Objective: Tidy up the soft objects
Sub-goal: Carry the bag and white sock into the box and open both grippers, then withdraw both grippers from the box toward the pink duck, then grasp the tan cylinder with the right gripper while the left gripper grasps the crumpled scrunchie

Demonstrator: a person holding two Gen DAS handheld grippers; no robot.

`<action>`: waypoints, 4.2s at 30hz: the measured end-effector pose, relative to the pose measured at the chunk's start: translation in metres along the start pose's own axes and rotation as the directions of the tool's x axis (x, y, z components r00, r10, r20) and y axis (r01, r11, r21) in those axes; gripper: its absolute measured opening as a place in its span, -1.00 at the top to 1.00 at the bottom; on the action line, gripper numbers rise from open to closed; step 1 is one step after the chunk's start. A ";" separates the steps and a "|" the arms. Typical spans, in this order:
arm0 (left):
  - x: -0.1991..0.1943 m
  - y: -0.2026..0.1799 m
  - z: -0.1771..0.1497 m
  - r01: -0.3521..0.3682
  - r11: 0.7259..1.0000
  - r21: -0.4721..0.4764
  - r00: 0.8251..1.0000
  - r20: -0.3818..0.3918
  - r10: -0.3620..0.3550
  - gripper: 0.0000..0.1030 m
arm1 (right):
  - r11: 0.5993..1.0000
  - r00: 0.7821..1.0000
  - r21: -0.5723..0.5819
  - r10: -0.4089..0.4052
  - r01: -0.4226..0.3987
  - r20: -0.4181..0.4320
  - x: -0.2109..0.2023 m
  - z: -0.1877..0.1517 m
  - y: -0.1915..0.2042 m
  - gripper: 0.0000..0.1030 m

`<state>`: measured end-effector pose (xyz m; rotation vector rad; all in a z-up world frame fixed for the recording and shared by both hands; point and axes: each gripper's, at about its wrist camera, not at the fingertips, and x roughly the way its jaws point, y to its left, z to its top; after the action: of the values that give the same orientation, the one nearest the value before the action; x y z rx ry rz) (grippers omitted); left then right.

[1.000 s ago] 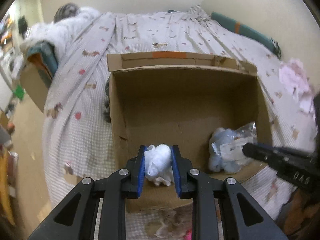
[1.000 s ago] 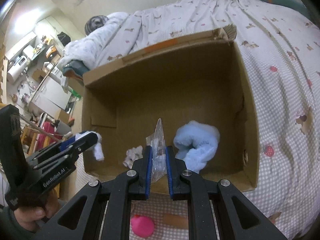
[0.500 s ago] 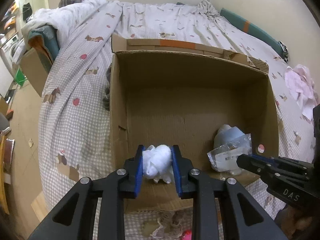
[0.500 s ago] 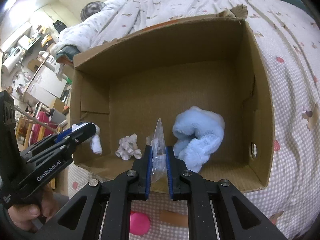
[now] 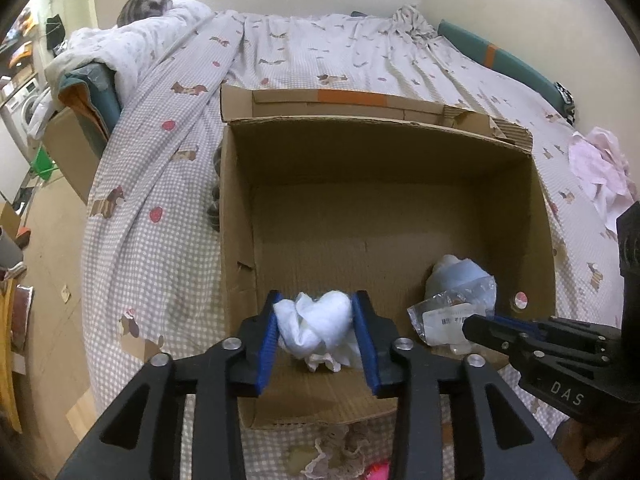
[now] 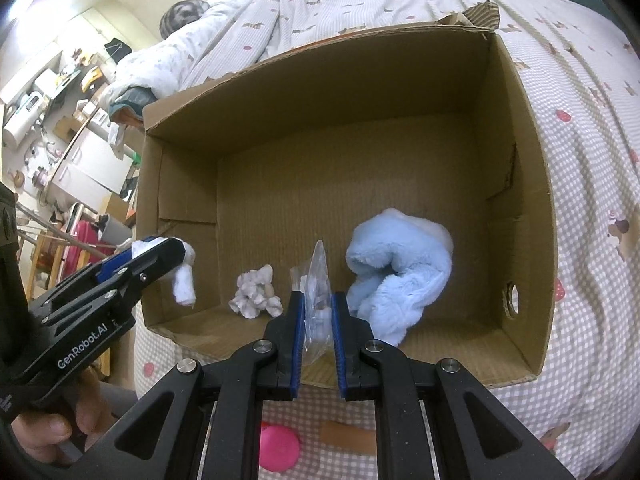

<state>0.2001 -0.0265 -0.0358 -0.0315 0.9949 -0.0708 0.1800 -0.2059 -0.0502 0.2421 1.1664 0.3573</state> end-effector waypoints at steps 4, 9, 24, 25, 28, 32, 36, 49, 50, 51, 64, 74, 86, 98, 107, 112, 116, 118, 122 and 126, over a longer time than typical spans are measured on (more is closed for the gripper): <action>0.000 -0.002 0.001 0.011 1.000 0.016 1.000 -0.007 -0.010 0.18 | 1.000 1.000 0.000 0.000 0.000 0.000 0.000 0.000 0.000 0.70; -0.001 -0.008 0.001 0.001 0.999 0.053 1.000 -0.009 -0.001 0.12 | 1.000 1.000 0.010 0.006 -0.006 0.010 -0.002 0.000 -0.003 0.70; -0.025 0.001 0.009 -0.004 1.000 -0.003 0.995 0.097 0.004 -0.72 | 1.000 0.986 0.022 -0.022 0.018 0.165 -0.029 0.007 0.000 -0.52; -0.028 0.001 0.010 -0.007 1.000 -0.007 0.994 0.111 0.007 -0.75 | 1.000 0.985 0.019 -0.023 0.020 0.172 -0.031 0.008 0.001 -0.62; -0.033 0.005 0.013 -0.010 1.000 -0.024 0.991 0.136 0.013 -0.80 | 0.999 0.981 0.030 -0.031 0.025 0.189 -0.036 0.009 0.000 -0.97; -0.033 0.009 0.013 -0.034 0.999 -0.032 0.991 0.132 0.037 -0.84 | 0.999 0.979 0.051 -0.028 0.018 0.204 -0.040 0.010 -0.003 -1.00; -0.033 0.014 0.012 -0.020 0.998 -0.060 0.993 0.117 0.027 -0.89 | 0.998 0.977 0.054 -0.029 0.018 0.214 -0.041 0.008 -0.002 -1.00; -0.046 0.012 0.002 -0.041 0.998 -0.043 0.992 0.121 0.046 -0.89 | 0.998 0.978 0.028 -0.062 0.058 0.200 -0.053 -0.008 0.008 -1.00; -0.048 0.012 0.000 -0.045 0.998 -0.044 0.992 0.119 0.050 -0.89 | 0.998 0.977 0.030 -0.064 0.059 0.204 -0.054 -0.010 0.008 -1.00; -0.049 0.013 -0.001 -0.048 0.998 -0.045 0.992 0.119 0.053 -0.89 | 0.997 0.975 0.029 -0.078 0.073 0.208 -0.056 -0.011 0.008 -1.00; -0.068 0.016 -0.033 -0.070 0.996 -0.052 0.993 0.088 0.074 -0.89 | 0.993 0.978 0.010 -0.116 0.116 0.171 -0.062 -0.038 0.013 -1.00; -0.072 0.017 -0.053 -0.096 0.994 -0.042 0.993 0.065 0.099 -0.89 | 0.987 0.972 0.078 -0.155 0.144 0.177 -0.077 -0.066 0.010 -1.00; -0.075 0.021 -0.075 -0.102 0.994 -0.046 0.994 0.022 0.104 -0.89 | 0.982 0.967 0.076 -0.185 0.174 0.173 -0.081 -0.080 -0.001 -1.00; -0.062 0.035 -0.089 -0.132 0.990 -0.055 0.990 -0.045 0.130 -0.89 | 0.988 0.985 0.101 -0.127 0.115 0.115 -0.074 -0.090 -0.029 -1.00; -0.053 0.046 -0.089 -0.128 0.983 -0.130 0.988 -0.107 0.114 -0.89 | 0.986 0.988 0.157 -0.031 0.055 -0.152 -0.013 -0.093 -0.036 -0.63; -0.048 0.053 -0.087 -0.122 0.978 -0.171 0.986 -0.133 0.099 -0.89 | 0.984 0.964 0.133 -0.085 0.121 -0.252 0.027 -0.092 -0.025 -0.61; -0.046 0.063 -0.087 -0.118 0.970 -0.212 0.986 -0.143 0.088 -0.89 | 0.982 0.953 0.100 -0.126 0.159 -0.276 0.048 -0.085 -0.016 -0.07; -0.046 0.067 -0.087 -0.117 0.967 -0.226 0.985 -0.148 0.085 -0.89 | 0.981 0.945 0.081 -0.148 0.178 -0.292 0.056 -0.084 -0.013 0.11; -0.042 0.073 -0.089 -0.110 0.962 -0.250 0.984 -0.164 0.070 -0.89 | 0.982 0.950 0.060 -0.154 0.177 -0.273 0.052 -0.082 -0.011 0.81; -0.038 0.071 -0.090 -0.103 0.962 -0.253 0.982 -0.179 0.058 -0.89 | 0.986 0.964 0.074 -0.126 0.147 -0.233 0.036 -0.081 -0.016 0.81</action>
<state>0.1072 0.0474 -0.0569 -0.2298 1.1702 0.1356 0.1194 -0.2064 -0.1171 0.2018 1.4196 0.2136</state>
